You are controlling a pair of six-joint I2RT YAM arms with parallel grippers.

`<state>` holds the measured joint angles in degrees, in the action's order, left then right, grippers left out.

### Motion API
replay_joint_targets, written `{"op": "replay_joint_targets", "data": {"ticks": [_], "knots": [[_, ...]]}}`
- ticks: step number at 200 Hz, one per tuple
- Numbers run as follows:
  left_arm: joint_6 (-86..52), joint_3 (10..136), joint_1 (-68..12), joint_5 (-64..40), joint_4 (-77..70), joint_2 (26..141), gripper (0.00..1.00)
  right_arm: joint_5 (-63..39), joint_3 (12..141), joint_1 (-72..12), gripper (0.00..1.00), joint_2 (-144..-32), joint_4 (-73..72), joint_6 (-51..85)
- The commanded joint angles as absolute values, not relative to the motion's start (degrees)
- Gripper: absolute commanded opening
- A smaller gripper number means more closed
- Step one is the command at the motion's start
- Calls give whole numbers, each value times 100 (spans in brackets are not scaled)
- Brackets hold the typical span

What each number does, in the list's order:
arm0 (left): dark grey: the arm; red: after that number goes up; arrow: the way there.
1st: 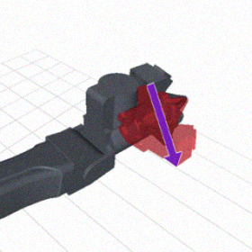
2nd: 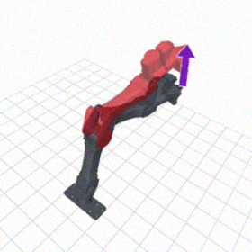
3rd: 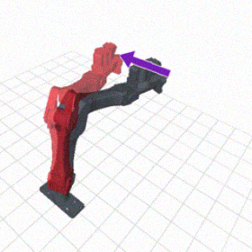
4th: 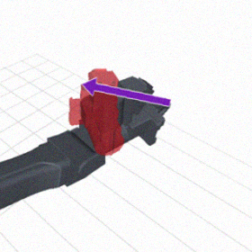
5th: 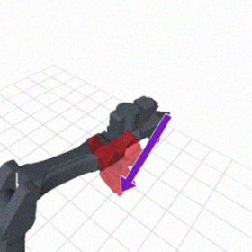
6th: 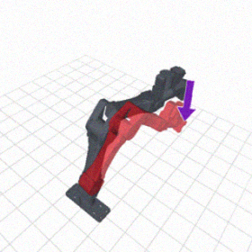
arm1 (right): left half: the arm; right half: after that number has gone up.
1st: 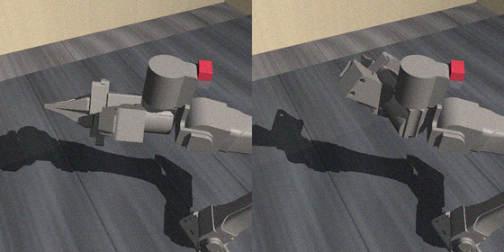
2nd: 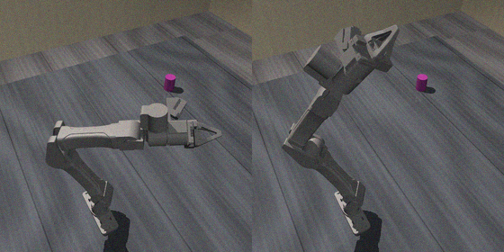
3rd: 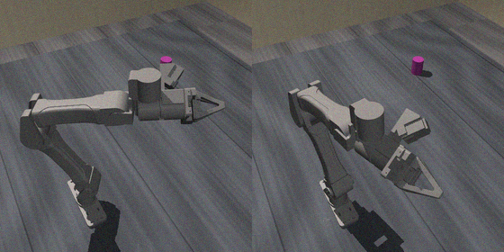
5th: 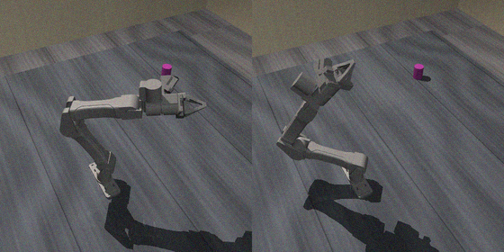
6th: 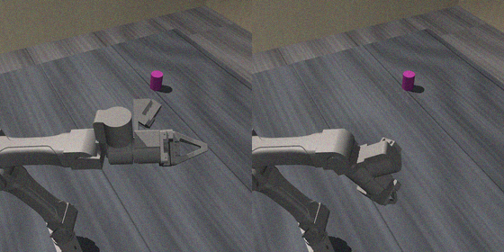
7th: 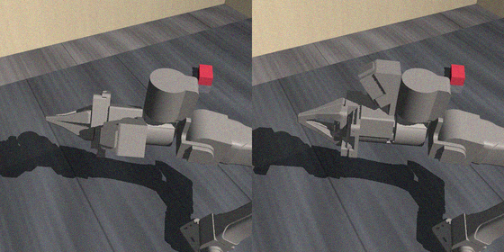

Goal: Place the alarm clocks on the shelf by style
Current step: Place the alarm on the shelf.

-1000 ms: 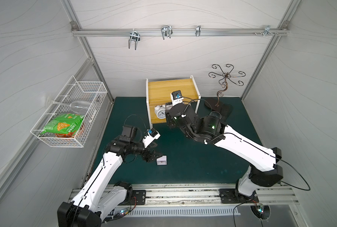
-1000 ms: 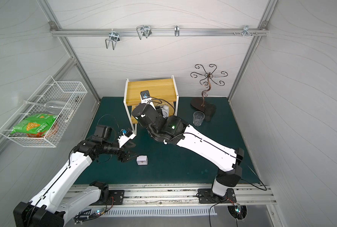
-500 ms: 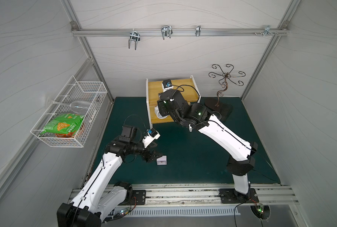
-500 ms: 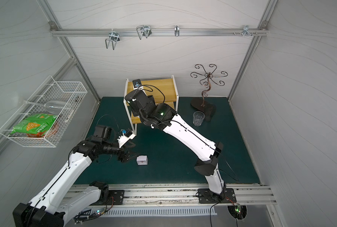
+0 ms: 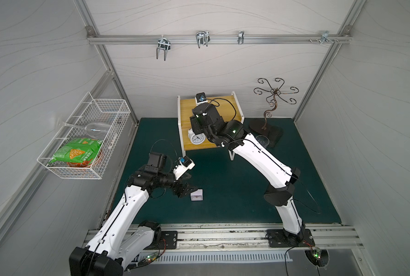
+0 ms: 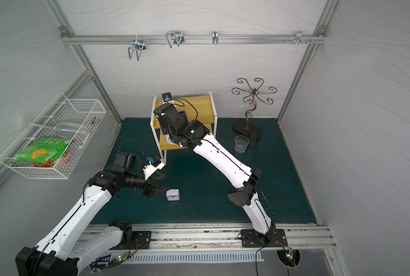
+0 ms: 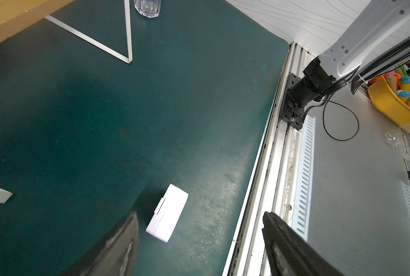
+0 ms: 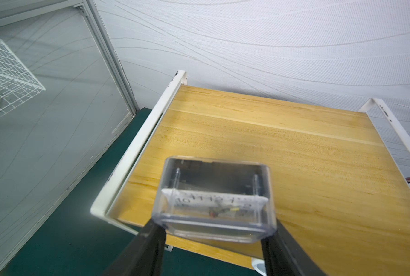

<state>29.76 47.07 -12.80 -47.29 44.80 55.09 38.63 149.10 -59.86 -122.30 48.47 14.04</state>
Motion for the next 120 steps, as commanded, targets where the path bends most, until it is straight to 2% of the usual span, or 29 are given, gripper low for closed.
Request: {"op": "replay_joint_targets", "data": {"ticks": [1,120], "knots": [[2971,4696,-1257,-4851,4417,5517,84,4055,15081,-5924,55,-12354,4553,1308],[2962,4667,-1259,-4865,4387,5555,84,4111,15120,-5774,56,-12565,4638,1514]]}}
